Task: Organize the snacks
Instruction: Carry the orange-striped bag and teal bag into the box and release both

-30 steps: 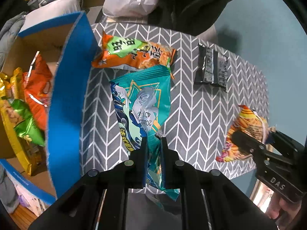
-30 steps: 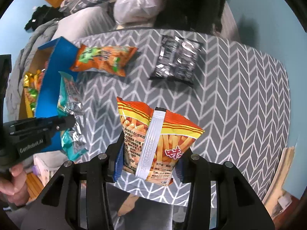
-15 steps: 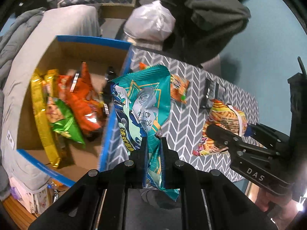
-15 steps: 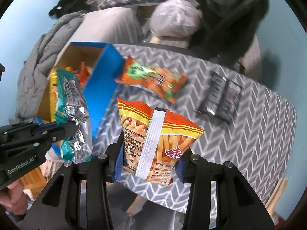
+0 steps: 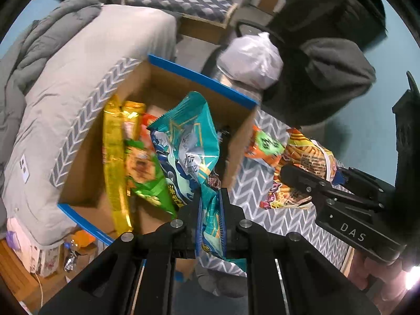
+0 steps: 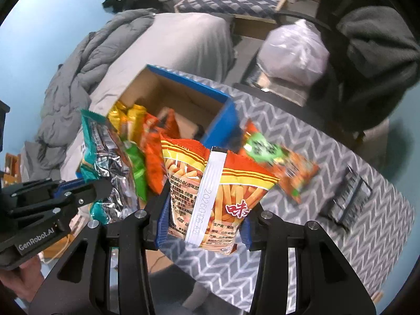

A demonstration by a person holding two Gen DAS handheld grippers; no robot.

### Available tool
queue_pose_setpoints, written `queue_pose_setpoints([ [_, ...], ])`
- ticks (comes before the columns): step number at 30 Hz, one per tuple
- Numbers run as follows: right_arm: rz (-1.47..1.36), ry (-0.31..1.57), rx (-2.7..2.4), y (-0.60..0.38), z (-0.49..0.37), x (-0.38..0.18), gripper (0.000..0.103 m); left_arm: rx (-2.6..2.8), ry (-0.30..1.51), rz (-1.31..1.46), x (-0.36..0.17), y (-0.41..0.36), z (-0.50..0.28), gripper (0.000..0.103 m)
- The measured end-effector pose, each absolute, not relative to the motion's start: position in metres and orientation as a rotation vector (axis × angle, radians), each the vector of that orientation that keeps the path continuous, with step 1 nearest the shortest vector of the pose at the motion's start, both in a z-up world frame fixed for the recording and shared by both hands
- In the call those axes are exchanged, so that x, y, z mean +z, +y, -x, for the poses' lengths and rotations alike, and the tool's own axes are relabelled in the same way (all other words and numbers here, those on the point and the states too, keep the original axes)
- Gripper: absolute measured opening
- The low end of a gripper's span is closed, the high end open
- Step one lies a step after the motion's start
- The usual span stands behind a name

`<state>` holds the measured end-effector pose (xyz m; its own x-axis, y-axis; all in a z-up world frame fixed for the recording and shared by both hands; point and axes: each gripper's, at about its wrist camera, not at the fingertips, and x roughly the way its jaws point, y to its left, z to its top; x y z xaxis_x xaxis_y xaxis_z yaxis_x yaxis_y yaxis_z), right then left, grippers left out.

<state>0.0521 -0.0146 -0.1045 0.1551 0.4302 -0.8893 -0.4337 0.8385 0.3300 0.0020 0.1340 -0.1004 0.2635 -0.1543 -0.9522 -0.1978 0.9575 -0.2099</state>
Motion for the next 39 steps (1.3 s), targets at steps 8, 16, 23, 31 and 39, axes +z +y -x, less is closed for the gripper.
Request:
queue_pose_setpoints([
  [8, 0.029, 1.297, 0.677, 0.045, -0.075, -0.11, 0.042, 0.093, 1.297, 0.337, -0.11, 0.17, -0.015, 0.01],
  [16, 0.05, 1.333, 0.68, 0.081, -0.091, -0.125, 0.042, 0.12, 1.317, 0.324, -0.13, 0.183, -0.024, 0.01],
  [23, 0.042, 1.361, 0.696, 0.093, -0.099, -0.135, 0.044, 0.154, 1.337, 0.318, -0.137, 0.186, -0.028, 0.024],
  [31, 0.041, 1.351, 0.687, 0.09, -0.102, -0.13, 0.062, 0.297, 1.279, 0.323, -0.13, 0.194, -0.024, 0.059],
  [39, 0.036, 1.327, 0.66, 0.078, -0.103, -0.117, 0.068, 0.326, 1.282, 0.338, -0.124, 0.195, -0.021, 0.061],
])
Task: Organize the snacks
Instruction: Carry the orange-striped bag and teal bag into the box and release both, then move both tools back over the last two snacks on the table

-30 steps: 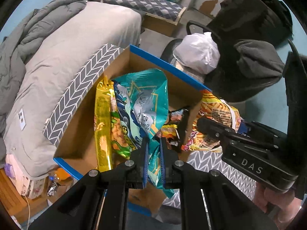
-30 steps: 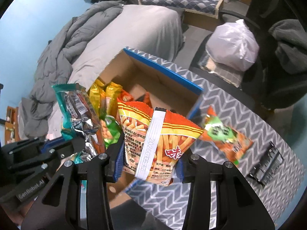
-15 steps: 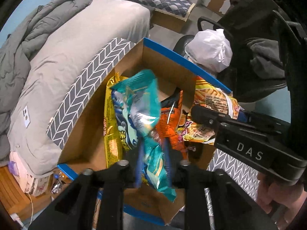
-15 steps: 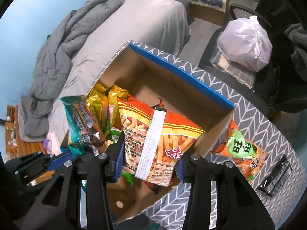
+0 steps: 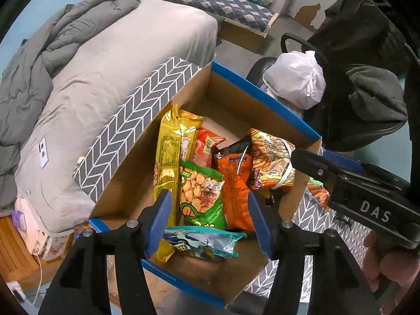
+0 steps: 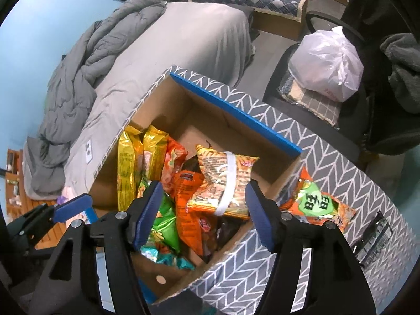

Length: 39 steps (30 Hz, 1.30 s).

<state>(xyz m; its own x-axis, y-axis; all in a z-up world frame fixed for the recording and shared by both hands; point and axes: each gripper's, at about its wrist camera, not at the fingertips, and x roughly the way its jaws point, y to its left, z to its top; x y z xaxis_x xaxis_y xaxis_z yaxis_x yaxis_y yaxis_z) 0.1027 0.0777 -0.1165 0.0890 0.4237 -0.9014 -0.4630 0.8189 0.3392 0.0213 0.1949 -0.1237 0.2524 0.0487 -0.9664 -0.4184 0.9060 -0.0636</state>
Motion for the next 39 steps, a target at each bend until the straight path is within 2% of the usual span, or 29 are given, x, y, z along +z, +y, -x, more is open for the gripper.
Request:
queue_pose_setpoints([
  [4, 0.041, 1.314, 0.641, 0.067, -0.1, -0.111, 0.072, 0.318, 1.278, 0.341, -0.118, 0.189, -0.02, 0.063],
  [6, 0.045, 1.309, 0.632, 0.061, -0.098, -0.109, 0.073, 0.314, 1.273, 0.337, -0.114, 0.184, -0.02, 0.068],
  [35, -0.054, 1.372, 0.347, -0.115, -0.084, -0.128, 0.075, 0.136, 1.36, 0.162, -0.126, 0.052, -0.055, 0.069],
  [39, -0.072, 1.38, 0.305, -0.141, -0.085, -0.133, 0.076, 0.119, 1.375, 0.138, -0.132, 0.033, -0.065, 0.074],
])
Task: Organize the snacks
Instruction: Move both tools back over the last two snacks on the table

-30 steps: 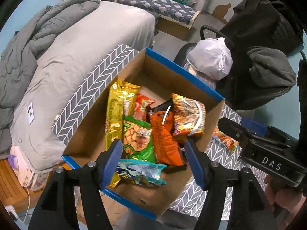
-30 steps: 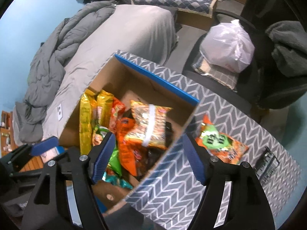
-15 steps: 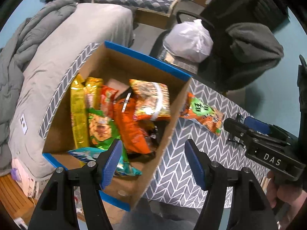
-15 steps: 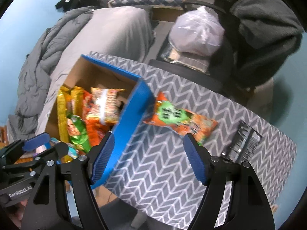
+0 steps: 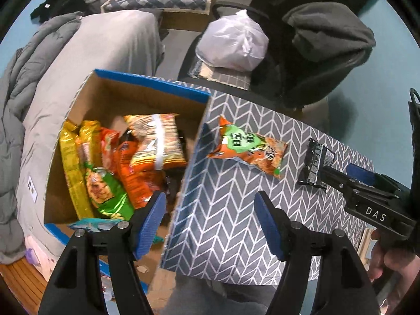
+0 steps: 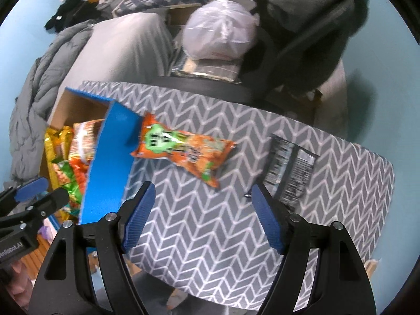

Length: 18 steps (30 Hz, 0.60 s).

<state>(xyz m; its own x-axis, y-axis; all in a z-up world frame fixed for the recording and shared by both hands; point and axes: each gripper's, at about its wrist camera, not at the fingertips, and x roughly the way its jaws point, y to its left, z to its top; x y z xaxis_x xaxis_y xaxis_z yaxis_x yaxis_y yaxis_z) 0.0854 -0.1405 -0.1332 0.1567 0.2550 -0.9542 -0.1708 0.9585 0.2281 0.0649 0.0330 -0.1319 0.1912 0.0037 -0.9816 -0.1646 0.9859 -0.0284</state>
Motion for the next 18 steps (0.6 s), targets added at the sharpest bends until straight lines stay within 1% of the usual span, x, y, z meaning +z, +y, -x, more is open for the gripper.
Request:
queue_pose_setpoints([
  [9, -0.127, 1.436, 0.192, -0.2, -0.096, -0.162, 0.076, 0.116, 1.43, 0.107, -0.153, -0.003, -0.089, 0.074],
  [18, -0.21, 1.513, 0.096, -0.237, -0.112, -0.207, 0.076, 0.191, 1.491, 0.143, -0.185, -0.02, -0.116, 0.074],
])
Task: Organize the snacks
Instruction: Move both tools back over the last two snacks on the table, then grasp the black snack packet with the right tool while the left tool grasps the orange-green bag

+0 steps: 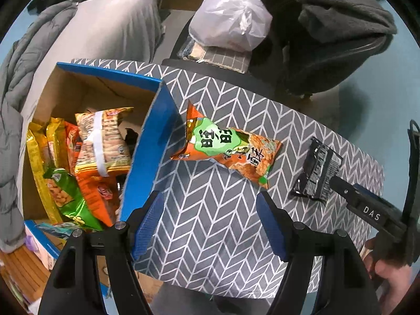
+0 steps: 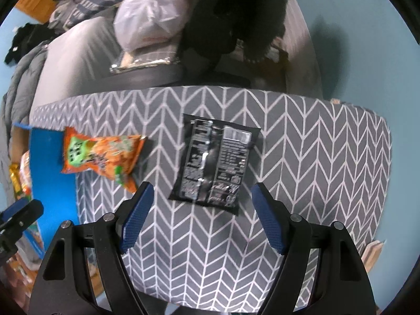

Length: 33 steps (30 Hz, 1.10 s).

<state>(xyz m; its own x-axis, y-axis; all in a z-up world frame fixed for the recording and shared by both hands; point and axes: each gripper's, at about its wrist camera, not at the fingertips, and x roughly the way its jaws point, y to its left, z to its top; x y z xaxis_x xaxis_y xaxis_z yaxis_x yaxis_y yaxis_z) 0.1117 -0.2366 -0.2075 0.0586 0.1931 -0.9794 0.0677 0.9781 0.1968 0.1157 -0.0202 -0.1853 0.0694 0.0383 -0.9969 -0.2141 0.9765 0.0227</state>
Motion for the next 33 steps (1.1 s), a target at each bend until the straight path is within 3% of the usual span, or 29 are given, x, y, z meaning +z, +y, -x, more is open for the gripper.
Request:
queue_pose_setpoints([
  [17, -0.288, 1.599, 0.018, -0.236, -0.132, -0.279, 0.076, 0.363, 1.55, 0.378, -0.234, -0.016, -0.157, 0.074],
  [25, -0.147, 1.574, 0.047, -0.213, -0.133, -0.287, 0.076, 0.434, 1.594, 0.439, -0.257, -0.021, -0.175, 0.076],
  [29, -0.097, 1.551, 0.082, -0.21, -0.127, -0.284, 0.067, 0.456, 1.615, 0.438, -0.271, -0.025, -0.183, 0.078],
  [33, -0.088, 1.553, 0.11, -0.215, -0.118, -0.284, 0.067, 0.426, 1.627, 0.437, -0.281, -0.028, -0.187, 0.078],
])
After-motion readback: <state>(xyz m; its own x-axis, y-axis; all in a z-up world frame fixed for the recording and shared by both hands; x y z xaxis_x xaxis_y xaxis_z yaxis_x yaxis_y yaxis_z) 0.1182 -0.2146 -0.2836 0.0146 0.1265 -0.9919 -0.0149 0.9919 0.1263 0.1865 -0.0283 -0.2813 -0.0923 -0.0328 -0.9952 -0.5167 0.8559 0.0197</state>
